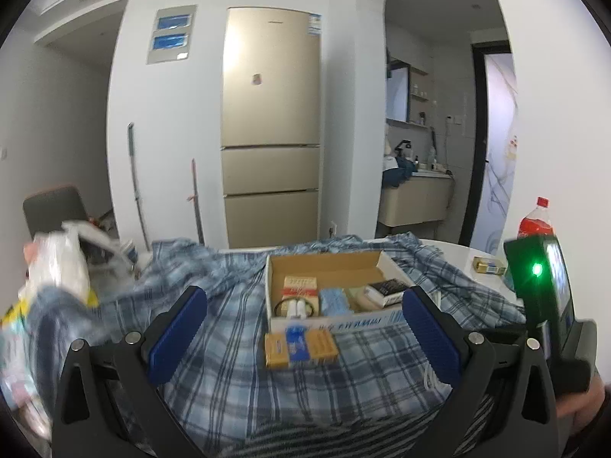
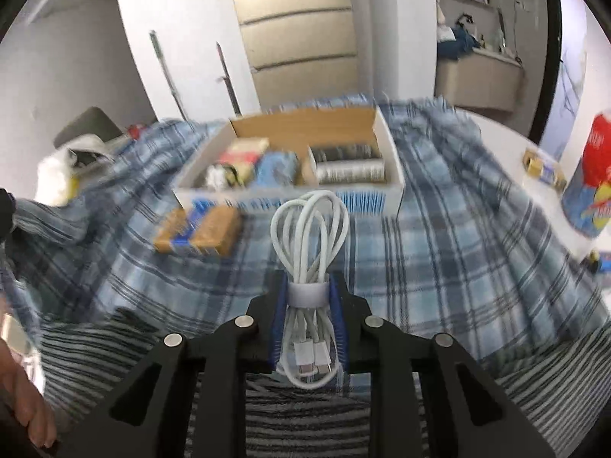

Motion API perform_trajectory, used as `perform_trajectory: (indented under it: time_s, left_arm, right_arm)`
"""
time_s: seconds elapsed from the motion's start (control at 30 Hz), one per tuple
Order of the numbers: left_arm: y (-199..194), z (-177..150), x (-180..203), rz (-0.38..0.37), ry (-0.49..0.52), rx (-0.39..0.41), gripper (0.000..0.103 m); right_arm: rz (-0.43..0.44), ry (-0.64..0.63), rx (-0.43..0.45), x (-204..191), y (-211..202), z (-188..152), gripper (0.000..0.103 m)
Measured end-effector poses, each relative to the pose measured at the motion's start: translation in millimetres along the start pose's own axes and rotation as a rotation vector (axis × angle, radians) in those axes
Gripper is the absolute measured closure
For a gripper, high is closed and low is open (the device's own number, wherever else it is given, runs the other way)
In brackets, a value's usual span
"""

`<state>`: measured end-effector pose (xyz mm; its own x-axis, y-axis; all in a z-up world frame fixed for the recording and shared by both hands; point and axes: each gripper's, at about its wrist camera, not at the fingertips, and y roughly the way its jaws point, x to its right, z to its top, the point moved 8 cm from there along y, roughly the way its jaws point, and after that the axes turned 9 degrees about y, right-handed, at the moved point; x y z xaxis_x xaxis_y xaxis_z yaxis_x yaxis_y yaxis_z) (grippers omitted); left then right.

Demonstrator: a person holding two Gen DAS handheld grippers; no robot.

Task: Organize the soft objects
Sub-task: 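Lift the white cable with the right gripper while the left gripper grasps the yellow-and-blue Liqun pack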

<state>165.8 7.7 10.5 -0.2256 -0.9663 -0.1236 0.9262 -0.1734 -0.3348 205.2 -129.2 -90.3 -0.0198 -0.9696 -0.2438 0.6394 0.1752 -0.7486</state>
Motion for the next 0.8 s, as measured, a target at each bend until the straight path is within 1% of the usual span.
perform_trajectory:
  time_s: [0.1,0.17,0.23,0.3,0.37,0.4,0.47,0.57,0.7,0.77,0.8]
  left_arm:
    - [8.4,16.4,2.1,-0.013,0.009,-0.012,0.0]
    - [20.5,22.8,3.3,-0.015,0.015,-0.037,0.0]
    - [32.3,27.2,3.8,-0.026,0.012,-0.049,0.0]
    - [47.2,25.6,1.1,-0.024,-0.005,-0.06,0.0]
    - [61.4,19.2,-0.8,-0.046,-0.027,-0.088,0.0]
    - [71.2,12.0,-1.1,-0.078,-0.05,-0.112,0.0]
    - [85.4,-2.4,-3.7,-0.108,-0.089,-0.149,0.0]
    - [101.8,-24.9,-8.0,-0.105,-0.109,-0.204,0.0]
    - [124.2,-53.3,-9.3,-0.108,-0.147,-0.301,0.0]
    - [133.9,-64.8,-9.9,-0.134,-0.177,-0.355,0.0]
    - [136.0,-67.1,-9.9,-0.144,-0.186,-0.368,0.0]
  right_arm:
    - [0.019,-0.027,0.048,-2.2,-20.4,24.2,0.082]
    - [0.027,-0.052,0.092,-4.1,-32.0,42.2,0.082]
    - [0.018,-0.078,0.137,-6.3,-38.0,60.1,0.082]
    - [0.016,-0.094,0.172,-9.0,-38.2,74.4,0.082]
    - [0.015,-0.108,0.204,-9.5,-35.3,83.4,0.082]
    - [0.013,-0.109,0.212,-9.5,-31.4,85.7,0.082]
    - [0.024,-0.11,0.216,-7.2,-21.8,86.5,0.082]
    - [0.018,-0.114,0.211,-3.7,-4.6,79.1,0.082]
    - [-0.008,-0.147,0.188,0.5,16.4,65.5,0.082]
    - [-0.005,-0.14,0.152,2.5,25.6,59.5,0.082]
    - [0.011,-0.136,0.131,1.9,29.7,57.0,0.082]
